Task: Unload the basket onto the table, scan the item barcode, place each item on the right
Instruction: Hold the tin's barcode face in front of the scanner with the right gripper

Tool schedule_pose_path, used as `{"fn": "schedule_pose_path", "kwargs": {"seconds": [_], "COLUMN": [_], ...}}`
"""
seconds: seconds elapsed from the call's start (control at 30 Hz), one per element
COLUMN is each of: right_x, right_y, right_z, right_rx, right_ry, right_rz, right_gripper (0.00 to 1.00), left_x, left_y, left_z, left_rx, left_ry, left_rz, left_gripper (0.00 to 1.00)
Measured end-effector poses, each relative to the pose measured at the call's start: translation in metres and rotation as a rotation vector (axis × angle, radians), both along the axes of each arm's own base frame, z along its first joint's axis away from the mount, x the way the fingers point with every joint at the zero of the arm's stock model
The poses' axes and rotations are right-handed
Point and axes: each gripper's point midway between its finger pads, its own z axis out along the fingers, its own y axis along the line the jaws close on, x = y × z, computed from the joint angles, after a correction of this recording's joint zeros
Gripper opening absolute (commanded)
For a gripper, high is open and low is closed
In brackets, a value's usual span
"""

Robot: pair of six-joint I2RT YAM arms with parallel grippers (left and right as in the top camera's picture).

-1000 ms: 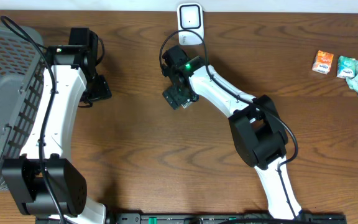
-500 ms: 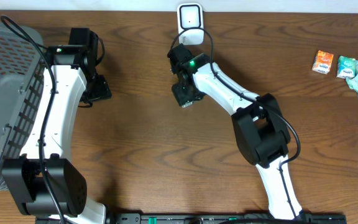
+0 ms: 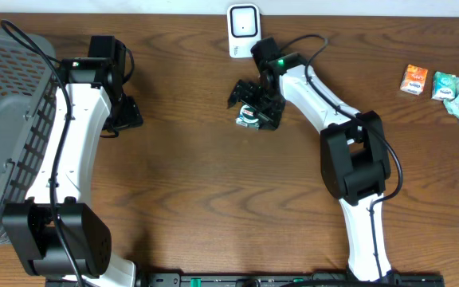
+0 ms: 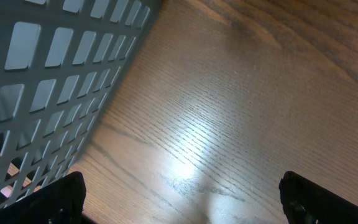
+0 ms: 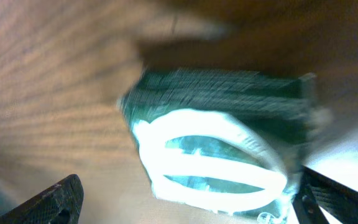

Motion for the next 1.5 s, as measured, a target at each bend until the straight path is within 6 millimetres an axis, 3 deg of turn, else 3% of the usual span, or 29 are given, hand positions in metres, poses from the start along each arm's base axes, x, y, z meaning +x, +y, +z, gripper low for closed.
{"fn": "schedule_pose_path", "kwargs": {"seconds": [0.1, 0.23, 0.3, 0.33, 0.47, 0.6, 0.77, 0.97, 1.3, 1.43, 1.5], "right_x": [-0.01, -0.008, 0.002, 0.008, 0.017, 0.01, 0.005, 0.01, 0.016, 0.016, 0.015], "right_y": [0.007, -0.016, -0.027, -0.029, -0.03, -0.036, -0.04, -0.038, -0.034, -0.027, -0.027], "right_z": [0.001, -0.003, 0.012, 0.028, 0.057, 0.046, 0.027, 0.013, -0.013, -0.011, -0.011], "right_rx": [0.016, -0.107, -0.16, -0.178, -0.221, -0.245, -0.254, -0.267, -0.273, -0.251, -0.243], "right_ry": [0.029, -0.041, -0.175, -0.281, -0.511, -0.578, -0.613, -0.657, -0.704, -0.726, -0.723], "right_rz": [0.027, 0.112, 0.28, 0.418, 0.809, 1.129, 1.327, 1.364, 1.269, 1.261, 1.258], "right_gripper": [0.99, 0.99, 0.99, 0.99, 0.99, 0.99, 0.99, 0.99, 0.99, 0.87, 0.88], "left_x": [0.0, 0.0, 0.0, 0.0, 0.0, 0.0, 0.0, 0.0, 0.0, 0.0, 0.0], "left_y": [0.0, 0.0, 0.0, 0.0, 0.0, 0.0, 0.0, 0.0, 0.0, 0.0, 0.0], "left_z": [0.0, 0.0, 0.0, 0.0, 0.0, 0.0, 0.0, 0.0, 0.0, 0.0, 0.0], "left_rx": [0.0, 0.0, 0.0, 0.0, 0.0, 0.0, 0.0, 0.0, 0.0, 0.0, 0.0], "left_ry": [0.0, -0.001, -0.001, -0.001, -0.001, -0.001, -0.001, -0.001, -0.001, -0.001, -0.001], "left_rz": [0.0, 0.0, 0.002, 0.002, 0.003, 0.003, 0.003, 0.003, 0.003, 0.003, 0.003], "left_gripper": [0.98, 0.98, 0.97, 0.98, 0.98, 0.98, 0.98, 0.98, 0.98, 0.98, 0.98]}}
